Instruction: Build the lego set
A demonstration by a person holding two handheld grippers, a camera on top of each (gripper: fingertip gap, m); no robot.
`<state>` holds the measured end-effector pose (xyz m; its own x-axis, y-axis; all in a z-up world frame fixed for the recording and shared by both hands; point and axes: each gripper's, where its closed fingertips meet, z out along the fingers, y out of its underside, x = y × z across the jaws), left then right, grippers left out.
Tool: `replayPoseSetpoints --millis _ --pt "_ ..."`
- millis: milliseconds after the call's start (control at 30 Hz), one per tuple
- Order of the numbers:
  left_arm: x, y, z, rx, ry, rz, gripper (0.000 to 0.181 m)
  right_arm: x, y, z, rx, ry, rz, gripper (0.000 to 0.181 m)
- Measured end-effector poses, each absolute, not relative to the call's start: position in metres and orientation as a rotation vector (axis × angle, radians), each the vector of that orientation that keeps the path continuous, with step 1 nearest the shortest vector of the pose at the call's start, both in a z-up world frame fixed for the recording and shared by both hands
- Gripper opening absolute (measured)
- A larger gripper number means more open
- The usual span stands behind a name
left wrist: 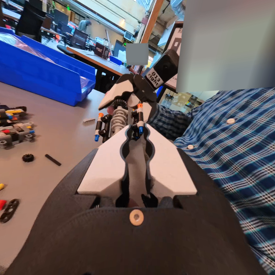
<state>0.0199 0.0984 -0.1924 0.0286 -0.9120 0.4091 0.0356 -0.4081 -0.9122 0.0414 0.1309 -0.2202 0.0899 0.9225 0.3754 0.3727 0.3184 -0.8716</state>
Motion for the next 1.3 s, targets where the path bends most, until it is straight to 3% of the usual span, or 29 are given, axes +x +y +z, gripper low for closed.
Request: replayPoseSetpoints --millis 100,233,300,400,533,700,833,933,1033,1133,1300 --pt "0.019 0.089 -0.19 -1.495 0.945 -1.575 0.013 0.034 0.12 -0.212 -1.172 -1.551 0.652 0.053" --pt "0.017 0.086 -0.186 -1.492 0.9 -1.664 0.013 0.026 0.116 -0.217 -1.175 -1.622 0.678 0.021" --pt "0.015 0.09 -0.189 -1.509 0.861 -1.671 0.013 0.025 0.118 -0.219 -1.219 -1.618 0.727 0.018" --pt "0.011 0.098 -0.193 -1.539 0.787 -1.671 0.015 0.024 0.122 -0.226 -1.327 -1.62 0.797 0.018" --pt "0.0 0.116 -0.197 -1.577 0.677 -1.588 0.037 0.025 0.129 -0.235 -1.505 -1.59 0.902 0.017" --pt "-0.003 0.126 -0.214 -1.632 0.837 -1.18 0.047 0.027 0.135 -0.244 -1.788 -1.488 1.104 0.017" --pt "0.01 0.131 -0.233 -1.67 1.059 -0.793 0.043 0.028 0.134 -0.25 -1.939 -1.437 1.227 0.017" --pt "0.015 0.135 -0.241 -1.695 1.108 -0.688 0.025 0.029 0.132 -0.26 -2.03 -1.459 1.221 0.017" --pt "0.013 0.139 -0.242 -1.753 1.035 -0.774 0.021 0.027 0.136 -0.261 -2.039 -1.436 1.206 0.018" --pt "0.01 0.145 -0.243 -1.838 0.882 -0.93 0.014 0.031 0.145 -0.256 -2.009 -1.371 1.18 0.037" --pt "0.009 0.146 -0.238 -1.895 0.634 -1.275 0.014 0.041 0.148 -0.248 -1.902 -1.342 1.126 0.043"
